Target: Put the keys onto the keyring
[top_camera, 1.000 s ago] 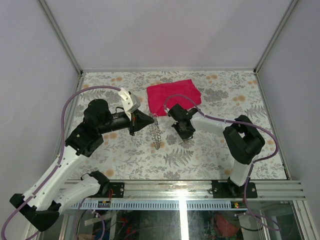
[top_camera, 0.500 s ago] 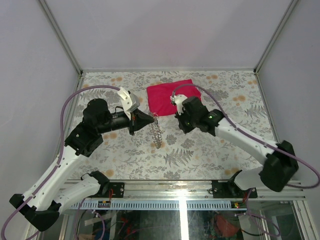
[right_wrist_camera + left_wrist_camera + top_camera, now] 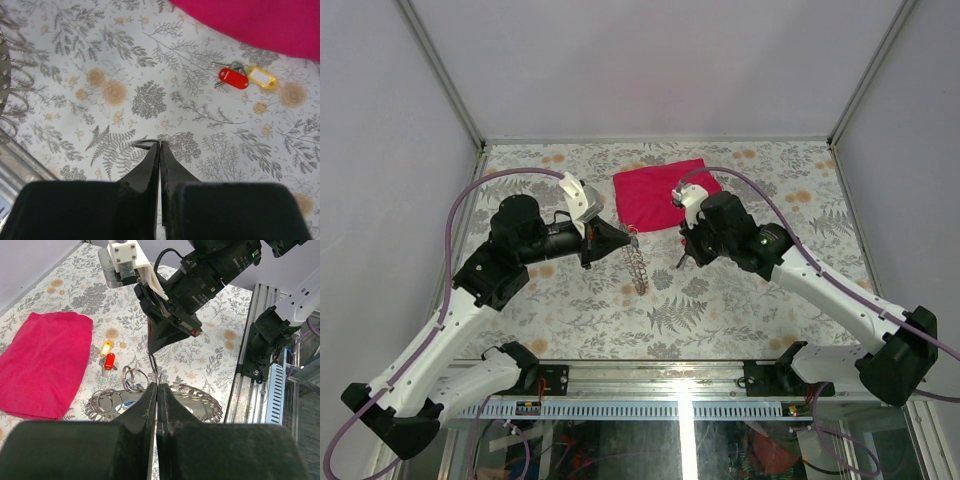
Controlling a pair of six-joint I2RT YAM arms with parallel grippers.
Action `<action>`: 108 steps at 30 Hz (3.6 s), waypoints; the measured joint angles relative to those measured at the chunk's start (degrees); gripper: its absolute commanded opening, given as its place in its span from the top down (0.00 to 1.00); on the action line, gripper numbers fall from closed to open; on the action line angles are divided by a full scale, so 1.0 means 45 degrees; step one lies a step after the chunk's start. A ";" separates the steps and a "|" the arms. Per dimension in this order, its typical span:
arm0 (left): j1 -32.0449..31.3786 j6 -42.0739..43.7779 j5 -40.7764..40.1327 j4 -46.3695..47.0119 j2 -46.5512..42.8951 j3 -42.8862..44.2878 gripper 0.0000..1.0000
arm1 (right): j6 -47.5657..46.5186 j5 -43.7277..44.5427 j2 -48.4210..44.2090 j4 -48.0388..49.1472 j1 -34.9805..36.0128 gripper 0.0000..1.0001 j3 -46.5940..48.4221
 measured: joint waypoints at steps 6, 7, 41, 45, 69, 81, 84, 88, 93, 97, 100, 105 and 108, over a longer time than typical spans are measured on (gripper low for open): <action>0.0000 -0.0039 0.0136 0.0126 0.0146 0.0005 1.00 | -0.0165 -0.0933 -0.0010 -0.0510 0.0238 1.00 0.0228; 0.0000 -0.0044 0.0175 0.0126 0.0199 0.0024 1.00 | -0.0228 -0.0597 -0.0044 -0.0573 0.0330 1.00 0.0228; 0.0000 -0.0933 0.1316 0.1350 0.0821 0.0554 1.00 | 0.0199 -0.5882 -0.3351 0.6305 0.0384 1.00 -0.0753; 0.0000 -0.1224 0.0933 0.1341 0.1015 0.0763 1.00 | 0.0277 -0.5824 -0.3225 0.6280 0.0384 1.00 -0.0680; 0.0000 -0.1569 -0.0165 0.1190 0.1316 0.1209 1.00 | 0.0894 -0.5387 -0.2351 0.6674 0.0384 1.00 0.0024; 0.0000 -0.1564 -0.0058 0.1185 0.1418 0.1209 1.00 | 0.1316 -0.5353 -0.2118 0.7485 0.0384 1.00 0.0034; 0.0000 -0.1564 -0.0005 0.1180 0.1477 0.1209 1.00 | 0.1365 -0.5275 -0.2103 0.7538 0.0384 1.00 0.0049; 0.0000 -0.1564 0.0044 0.1180 0.1491 0.1209 1.00 | 0.1413 -0.5110 -0.2030 0.7533 0.0384 1.00 0.0165; 0.0000 -0.1559 0.0039 0.1180 0.1491 0.1209 1.00 | 0.1413 -0.4920 -0.1928 0.7436 0.0389 1.00 0.0291; 0.0000 -0.1559 0.0039 0.1180 0.1491 0.1209 1.00 | 0.1413 -0.4779 -0.1870 0.7232 0.0389 1.00 0.0389; 0.0000 -0.1559 0.0029 0.1180 0.1486 0.1209 1.00 | 0.1413 -0.4697 -0.1821 0.7135 0.0393 1.00 0.0461; 0.0000 -0.1554 -0.0005 0.1141 0.1486 0.1209 1.00 | 0.1418 -0.4561 -0.1802 0.6844 0.0393 1.00 0.0534; 0.0000 -0.1554 -0.0058 0.1151 0.1486 0.1209 1.00 | 0.1443 -0.4376 -0.1734 0.6591 0.0408 1.00 0.0695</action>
